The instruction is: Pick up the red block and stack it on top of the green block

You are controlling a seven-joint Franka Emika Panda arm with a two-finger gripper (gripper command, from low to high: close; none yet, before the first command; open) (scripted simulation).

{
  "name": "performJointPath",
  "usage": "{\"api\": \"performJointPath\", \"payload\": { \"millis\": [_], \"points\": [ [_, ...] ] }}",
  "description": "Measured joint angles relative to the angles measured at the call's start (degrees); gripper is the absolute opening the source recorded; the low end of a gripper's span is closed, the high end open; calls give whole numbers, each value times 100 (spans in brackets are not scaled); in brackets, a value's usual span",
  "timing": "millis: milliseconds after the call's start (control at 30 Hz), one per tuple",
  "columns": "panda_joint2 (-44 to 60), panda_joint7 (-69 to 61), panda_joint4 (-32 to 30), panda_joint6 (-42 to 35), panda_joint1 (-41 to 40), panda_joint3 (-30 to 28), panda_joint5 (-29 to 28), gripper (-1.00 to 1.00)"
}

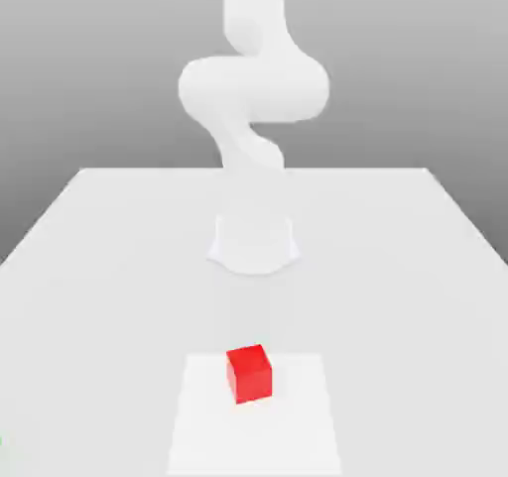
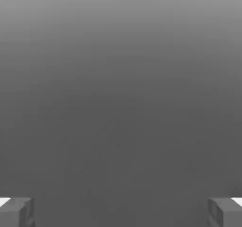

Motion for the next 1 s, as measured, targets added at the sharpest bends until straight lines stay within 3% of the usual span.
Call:
{"api": "performJointPath", "payload": {
  "millis": [600, 833, 867, 1000],
  "points": [
    [3861, -1636, -2614, 2522, 303, -414, -14, 0],
    [5324, -1974, -2538, 3738, 150, -175, 355, 0],
    [5432, -1989, -2523, 3830, 123, -143, 375, -100],
    [5431, -1980, -2523, 3826, 121, -142, 366, -100]
  ]
}}
